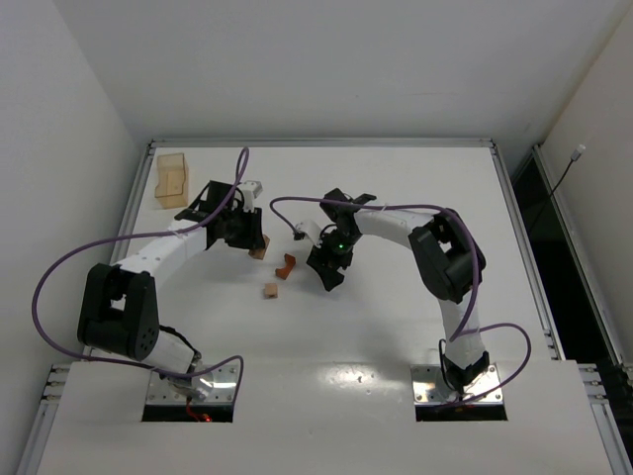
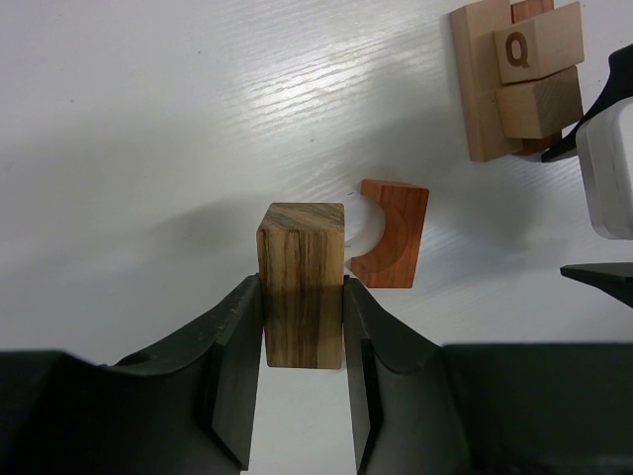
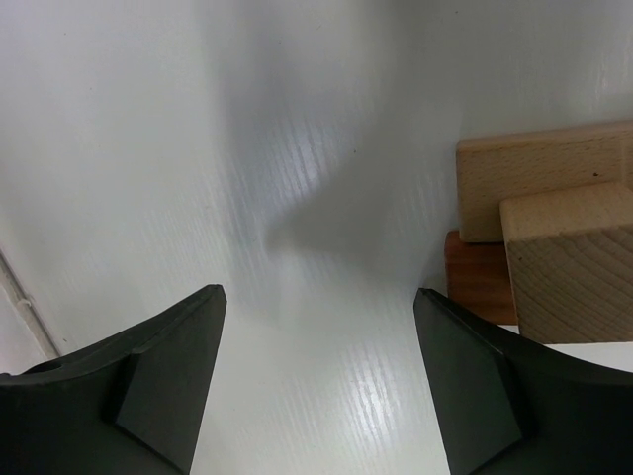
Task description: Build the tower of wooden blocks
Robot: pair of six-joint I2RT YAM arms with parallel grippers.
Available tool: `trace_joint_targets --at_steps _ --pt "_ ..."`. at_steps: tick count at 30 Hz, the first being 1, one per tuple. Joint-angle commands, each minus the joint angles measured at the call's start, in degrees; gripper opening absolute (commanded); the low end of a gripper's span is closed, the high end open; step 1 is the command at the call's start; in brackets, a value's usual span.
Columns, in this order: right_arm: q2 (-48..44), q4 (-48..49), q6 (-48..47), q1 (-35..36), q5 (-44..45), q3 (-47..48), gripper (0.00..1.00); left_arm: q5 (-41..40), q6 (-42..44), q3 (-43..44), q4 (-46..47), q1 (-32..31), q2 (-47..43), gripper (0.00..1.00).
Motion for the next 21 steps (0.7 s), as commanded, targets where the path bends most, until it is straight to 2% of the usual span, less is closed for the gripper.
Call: trace_joint_targets --at_steps 1,10,13,17,21 --pt "0.5 1.7 0.5 -0.3 0.0 2.1 0.75 1.3 0.5 2.4 1.9 0.6 0.1 0.00" --pt "0.5 1.7 0.5 -0.3 -0.5 2.1 0.73 1.3 0.5 2.4 1.9 0.6 0.1 0.00" --pt "0.5 0.6 -0.1 -0.3 -1.8 2.1 0.69 1.3 0.5 2.4 1.9 0.6 0.1 0.00" --pt "-0.6 -2.1 -2.4 0.3 -4.4 1.5 0.53 1.3 0.5 2.4 1.9 0.6 0.1 0.00" --pt "-4.7 -1.5 -2.4 2.3 -5.7 -2.6 0.46 1.8 0.5 2.4 1.9 0.6 0.1 0.00"
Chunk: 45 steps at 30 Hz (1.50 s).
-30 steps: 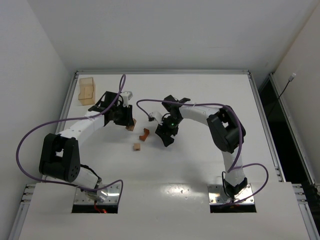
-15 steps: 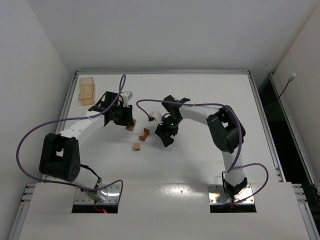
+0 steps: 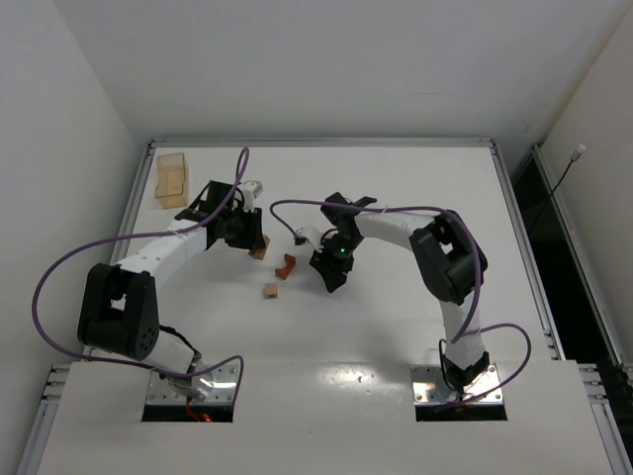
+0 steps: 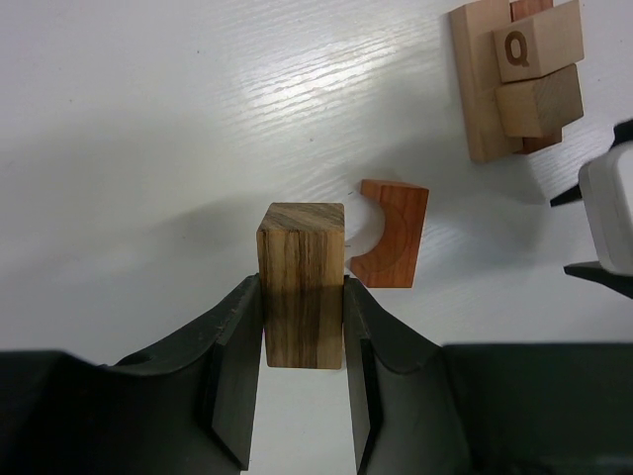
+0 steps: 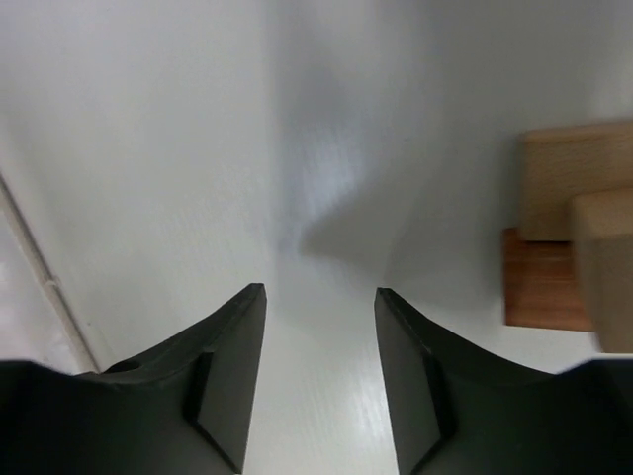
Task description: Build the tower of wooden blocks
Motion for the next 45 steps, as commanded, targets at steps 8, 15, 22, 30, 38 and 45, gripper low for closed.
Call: trace_joint_targets --at_steps 8,15,22,30,38,45 --pt "-16.5 -0.9 -0.2 4.9 -1.9 -7.2 0.25 1.7 -0.5 1.9 1.9 0.6 -1.6 0.00" --pt "-29.4 0.5 4.4 2.3 12.8 -10.7 0.00 1.1 0.1 0.7 1.4 -3.5 -6.7 0.00" --pt "-37.7 12.1 13.4 -6.2 38.6 -18.4 0.00 -4.0 -0.3 6.9 -1.3 -10.0 -4.7 0.00" --pt "-38.2 14.6 26.8 -12.0 51.8 -18.4 0.00 -23.5 -10.3 18.4 -6.0 -20.5 5.4 0.00" --pt "-38.2 11.6 28.3 -18.6 43.1 -15.9 0.64 -42.5 -20.6 29.8 -14.4 -32.7 16.9 0.00" --pt "-37.1 9.6 31.7 -24.4 37.8 -14.0 0.71 -41.9 -21.9 41.6 -19.4 -34.2 26.2 0.00"
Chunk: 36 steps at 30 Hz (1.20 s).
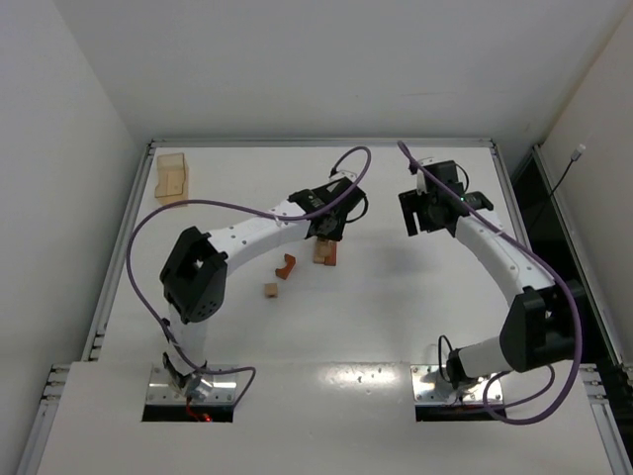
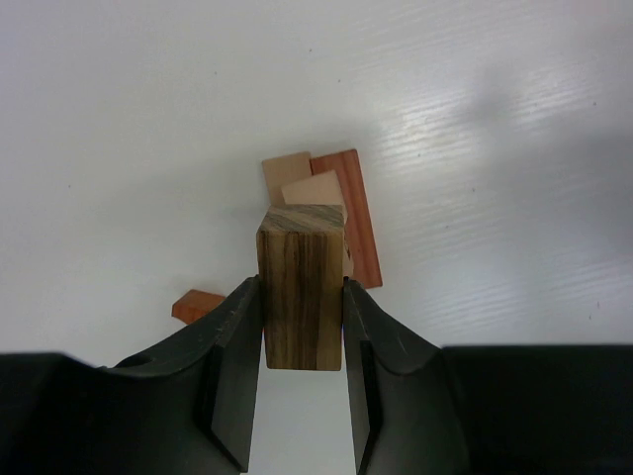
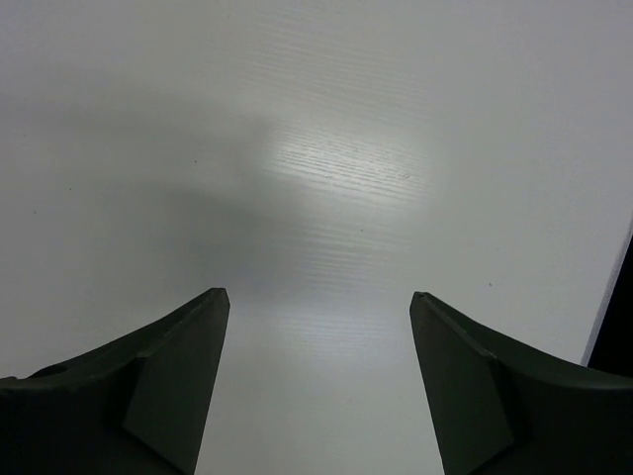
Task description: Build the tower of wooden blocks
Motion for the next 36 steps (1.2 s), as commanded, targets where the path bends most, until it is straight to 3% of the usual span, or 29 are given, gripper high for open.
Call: trace_joint_targets --at_steps 1,18,23,36 --pt "-0.6 -0.3 3.2 -2.6 -4.8 3.0 0.71 -2.4 -2.7 5.1 -2.8 0.0 2.5 0.00" --pt "1.6 -0.3 3.7 -8.1 -16.2 2.5 0.69 7.4 -5.1 10.0 -4.1 3.6 7.7 0.00" --pt "2.2 -0.8 2.6 -9.2 -18.8 3.0 0.80 7.9 -5.6 10.0 -4.1 4.7 8.8 0.00" --pt "3.8 -1.3 2.6 -10.2 -21.3 3.6 0.93 10.2 -5.6 9.5 -4.1 5.8 10.5 0.00"
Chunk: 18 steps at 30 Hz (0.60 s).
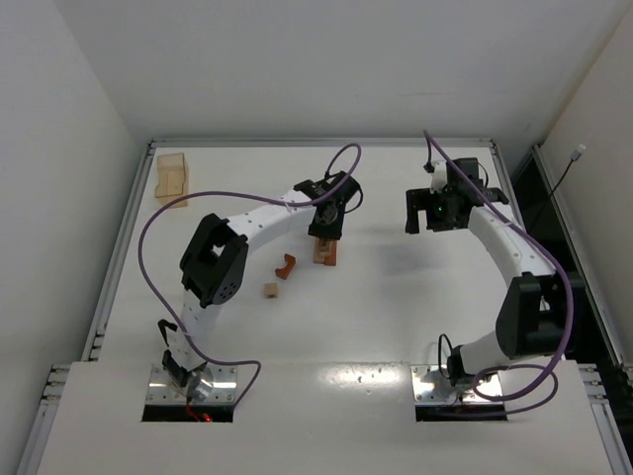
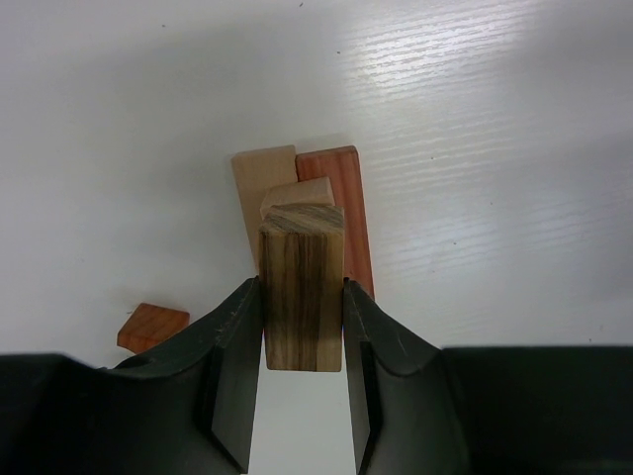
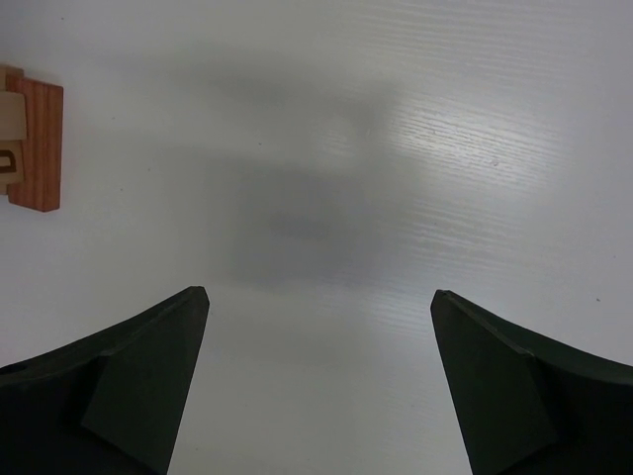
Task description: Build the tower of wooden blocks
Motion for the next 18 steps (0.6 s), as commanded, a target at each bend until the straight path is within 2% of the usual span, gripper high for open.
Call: trace_joint_targets --at_steps 1,8,11,13,15,18 --pt "0.6 0.3 -0.1 -0.4 -1.6 2.6 0.93 1.0 -0.5 1.6 0.4 0.7 0.1 0.00" --pt "1.1 0.3 -0.1 -1.5 -3.3 2.6 0.94 1.6 -0.5 1.1 0.9 0.7 0.6 0.00" --pt "1.1 0.3 -0.1 -1.5 -3.8 2.6 0.94 2.8 0.0 1.1 0.9 0.7 0.6 0.11" --pt "1.6 0.3 -0.1 -1.5 -3.8 2.6 0.94 2.8 0.0 1.1 0.9 0.7 0.6 0.15" --pt "1.6 0.3 -0.1 -1.5 -4.4 2.6 0.94 2.8 0.0 1.1 0.9 0.7 0.6 0.28" --pt "1.6 0.3 -0.1 -2.0 -5.0 2.6 0.94 2.8 0.0 0.5 0.9 0.7 1.1 0.31"
